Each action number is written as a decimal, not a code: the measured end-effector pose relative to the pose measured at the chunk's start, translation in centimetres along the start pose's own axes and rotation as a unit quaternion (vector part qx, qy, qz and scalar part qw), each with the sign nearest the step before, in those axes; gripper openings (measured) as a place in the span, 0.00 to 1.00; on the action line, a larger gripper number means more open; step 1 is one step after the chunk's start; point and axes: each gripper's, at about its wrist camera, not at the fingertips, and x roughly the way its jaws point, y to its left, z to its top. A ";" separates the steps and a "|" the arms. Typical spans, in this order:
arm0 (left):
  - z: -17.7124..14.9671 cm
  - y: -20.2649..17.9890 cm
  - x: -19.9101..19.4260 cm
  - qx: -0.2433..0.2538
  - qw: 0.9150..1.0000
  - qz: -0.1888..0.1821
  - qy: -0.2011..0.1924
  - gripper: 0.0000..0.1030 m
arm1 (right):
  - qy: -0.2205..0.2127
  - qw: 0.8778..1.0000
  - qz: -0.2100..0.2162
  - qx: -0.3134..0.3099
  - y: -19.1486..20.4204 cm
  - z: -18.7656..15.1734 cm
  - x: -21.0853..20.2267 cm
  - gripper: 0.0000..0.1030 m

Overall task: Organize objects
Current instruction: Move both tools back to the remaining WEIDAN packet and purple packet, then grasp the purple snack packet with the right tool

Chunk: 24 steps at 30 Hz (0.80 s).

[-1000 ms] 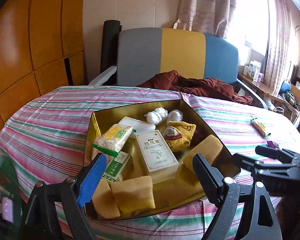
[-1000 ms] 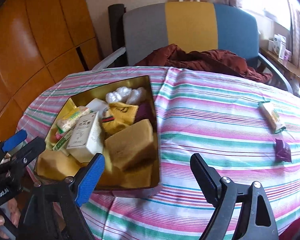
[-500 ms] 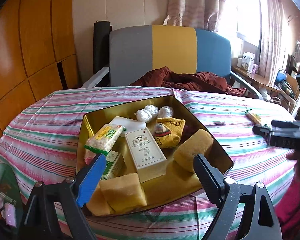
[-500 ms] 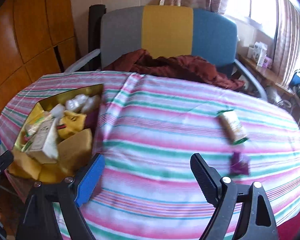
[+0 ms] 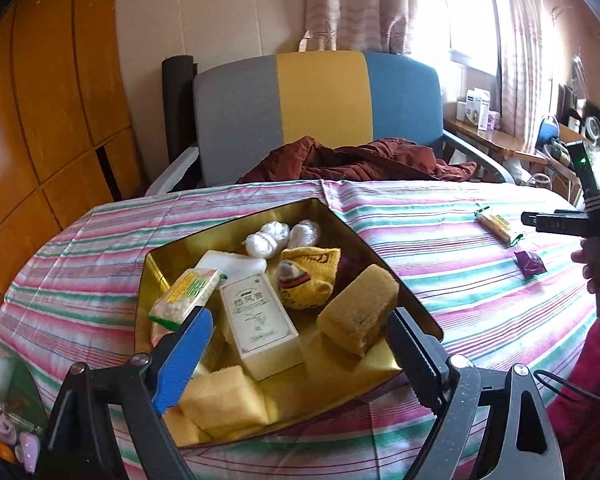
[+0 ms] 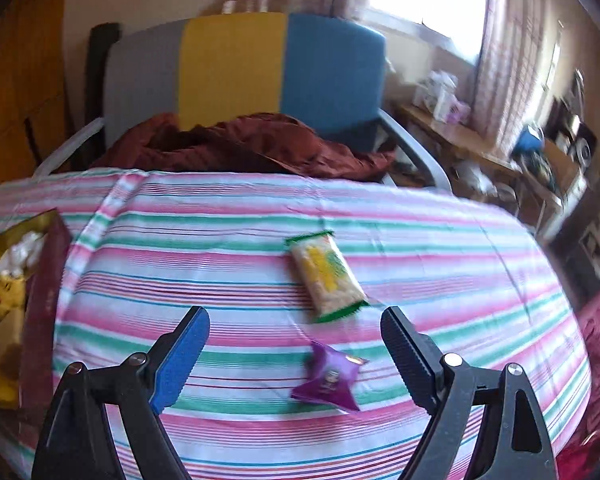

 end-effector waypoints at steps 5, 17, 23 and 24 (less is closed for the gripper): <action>1.1 -2.2 0.6 0.024 1.000 -0.008 0.000 0.87 | 0.005 0.998 0.011 0.064 -2.7 0.2 0.2 0.86; 2.9 -8.8 3.4 0.080 0.995 -0.059 0.015 0.87 | 0.070 0.988 -0.024 0.132 -6.1 -0.7 2.4 0.86; 3.3 -11.2 5.1 0.087 0.992 -0.088 0.030 0.87 | 0.097 0.974 -0.022 0.202 -9.0 -1.4 3.4 0.86; 3.3 -11.5 5.4 0.086 0.991 -0.093 0.033 0.87 | 0.103 0.971 -0.019 0.215 -9.5 -1.6 3.6 0.86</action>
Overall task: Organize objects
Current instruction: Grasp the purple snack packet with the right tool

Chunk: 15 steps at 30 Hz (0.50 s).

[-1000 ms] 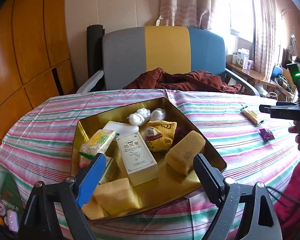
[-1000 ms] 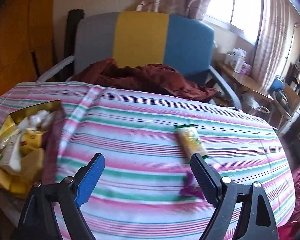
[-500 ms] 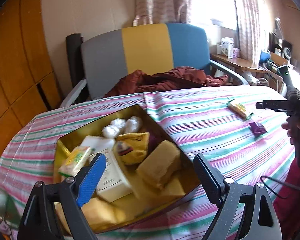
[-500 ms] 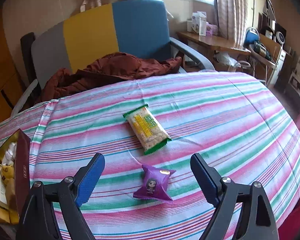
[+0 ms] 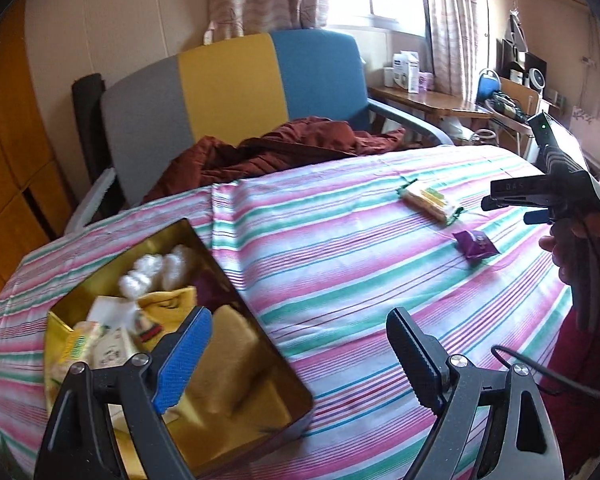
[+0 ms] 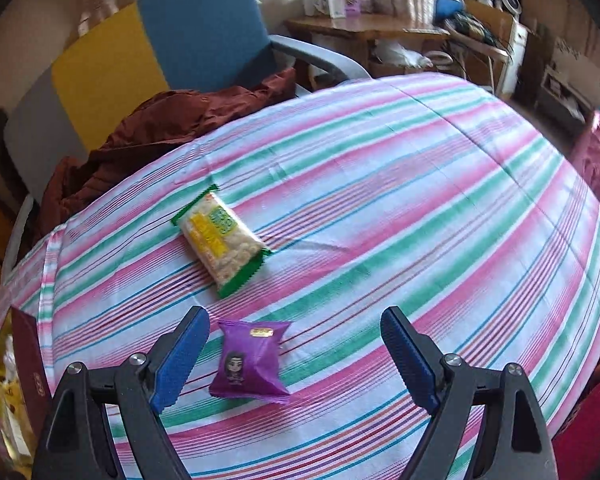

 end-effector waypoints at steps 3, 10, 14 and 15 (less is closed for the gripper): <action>0.1 -0.4 0.7 -0.002 1.000 -0.011 0.006 0.87 | 0.020 1.000 0.009 0.020 -0.7 0.1 0.8 0.86; 0.4 -0.5 2.6 -0.017 0.999 -0.029 0.024 0.87 | 0.041 0.998 0.013 -0.049 2.2 -0.7 1.7 0.86; 1.0 -0.3 3.5 -0.030 0.998 -0.037 0.030 0.87 | 0.055 0.994 -0.017 -0.096 3.8 -1.4 3.0 0.77; 1.2 -0.2 3.8 -0.035 0.998 -0.040 0.032 0.87 | 0.061 0.992 -0.019 -0.106 4.1 -1.6 3.4 0.70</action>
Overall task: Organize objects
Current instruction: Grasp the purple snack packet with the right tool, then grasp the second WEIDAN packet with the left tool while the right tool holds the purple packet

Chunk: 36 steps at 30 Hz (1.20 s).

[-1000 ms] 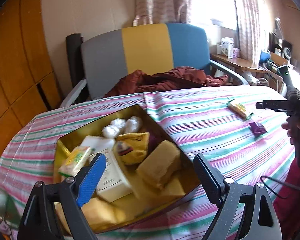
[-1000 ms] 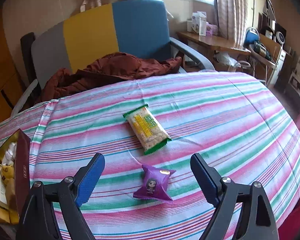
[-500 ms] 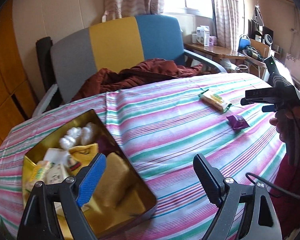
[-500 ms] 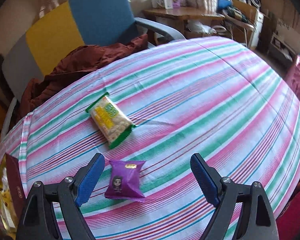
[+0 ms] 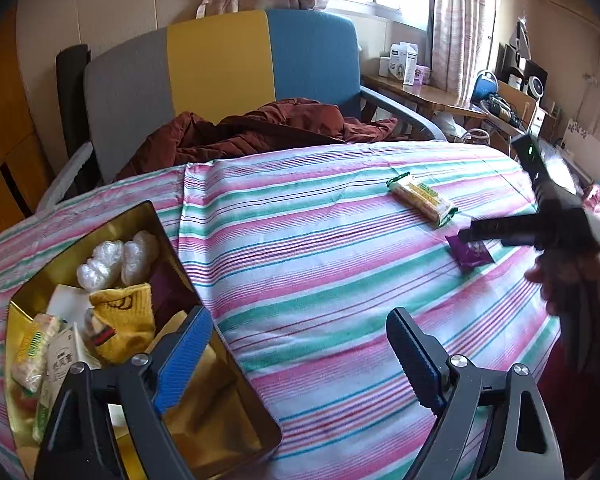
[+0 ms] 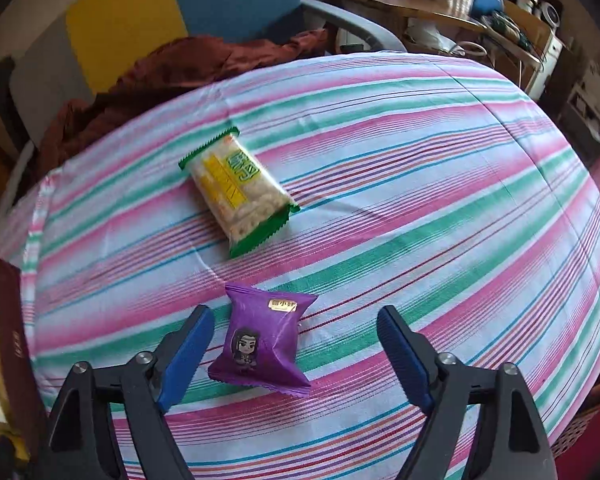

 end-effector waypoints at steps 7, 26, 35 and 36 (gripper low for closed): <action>1.3 -0.3 1.5 -0.020 0.999 -0.025 0.017 0.87 | 0.008 0.999 -0.027 -0.023 0.0 -0.5 0.3 0.34; 9.6 -8.6 12.0 -0.009 0.992 -0.080 0.097 0.78 | -0.106 0.987 0.026 0.115 -5.1 1.1 -4.8 0.33; 14.4 -12.5 19.0 -0.059 0.982 -0.106 0.144 0.77 | -0.110 0.980 0.066 0.155 -6.6 0.9 -4.8 0.33; 14.7 -12.8 19.7 -0.062 0.981 -0.106 0.149 0.77 | -0.110 0.979 0.069 0.158 -6.8 0.9 -4.8 0.33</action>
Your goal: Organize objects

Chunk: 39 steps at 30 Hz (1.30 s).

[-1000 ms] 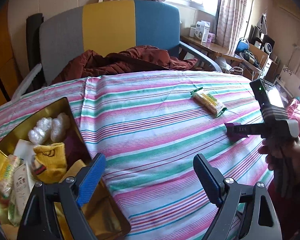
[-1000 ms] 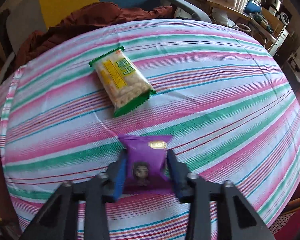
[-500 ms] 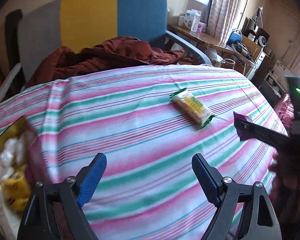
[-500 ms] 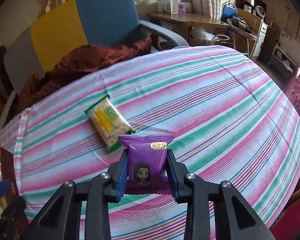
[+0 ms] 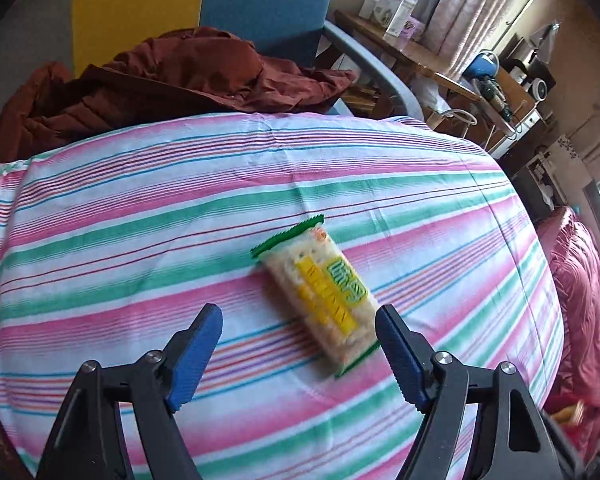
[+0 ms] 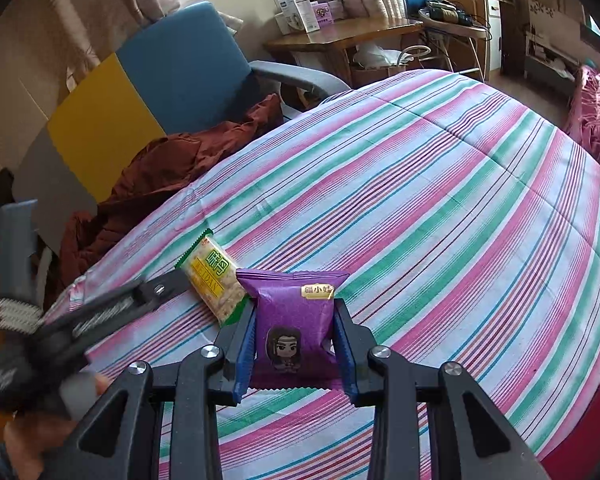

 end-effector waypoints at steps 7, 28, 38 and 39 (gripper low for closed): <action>1.3 -1.0 4.5 -0.031 0.999 0.023 0.033 0.77 | -0.003 1.000 0.008 0.004 -0.3 0.2 -0.1 0.33; -15.3 5.2 -5.6 0.083 0.995 0.023 -0.045 0.39 | 0.113 0.982 -0.028 -0.149 4.3 -2.8 4.8 0.33; -18.0 6.3 -6.5 0.087 0.994 -0.001 -0.071 0.43 | 0.145 0.970 -0.065 -0.182 4.6 -4.1 6.8 0.34; -18.1 6.3 -6.5 0.088 0.993 -0.001 -0.072 0.43 | 0.146 0.970 -0.065 -0.182 4.5 -4.1 6.9 0.34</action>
